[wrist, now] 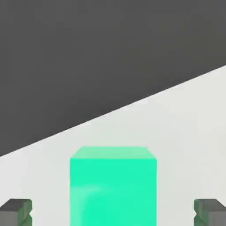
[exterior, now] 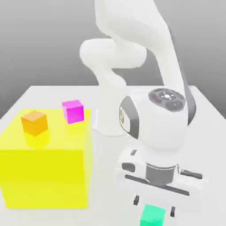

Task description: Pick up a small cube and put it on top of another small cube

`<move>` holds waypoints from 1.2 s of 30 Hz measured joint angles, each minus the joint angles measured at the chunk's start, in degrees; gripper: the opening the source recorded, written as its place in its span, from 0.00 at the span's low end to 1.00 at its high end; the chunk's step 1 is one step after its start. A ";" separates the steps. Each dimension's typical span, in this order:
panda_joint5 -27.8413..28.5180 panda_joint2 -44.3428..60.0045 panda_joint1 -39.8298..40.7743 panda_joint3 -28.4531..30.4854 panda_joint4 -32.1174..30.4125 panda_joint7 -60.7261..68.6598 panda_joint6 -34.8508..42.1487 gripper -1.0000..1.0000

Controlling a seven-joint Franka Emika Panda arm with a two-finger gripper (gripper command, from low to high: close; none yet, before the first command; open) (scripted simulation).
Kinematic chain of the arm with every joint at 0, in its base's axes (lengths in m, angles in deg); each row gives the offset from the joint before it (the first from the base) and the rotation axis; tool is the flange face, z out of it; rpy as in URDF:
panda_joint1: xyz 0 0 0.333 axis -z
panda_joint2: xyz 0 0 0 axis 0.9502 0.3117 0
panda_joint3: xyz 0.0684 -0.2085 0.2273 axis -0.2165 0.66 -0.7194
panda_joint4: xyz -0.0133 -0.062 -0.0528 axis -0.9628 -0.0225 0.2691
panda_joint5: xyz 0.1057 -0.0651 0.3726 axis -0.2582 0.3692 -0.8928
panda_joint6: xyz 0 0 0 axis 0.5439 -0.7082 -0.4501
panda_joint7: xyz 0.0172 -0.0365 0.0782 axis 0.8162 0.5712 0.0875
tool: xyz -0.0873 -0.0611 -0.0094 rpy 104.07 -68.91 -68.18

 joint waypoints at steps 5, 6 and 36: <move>0.02 0.00 0.01 -0.01 0.00 -0.02 -0.14 0.00; 0.44 1.01 -0.43 0.50 0.22 -0.37 -0.89 0.00; -14.16 -50.14 25.14 14.22 -8.04 -2.58 40.62 0.00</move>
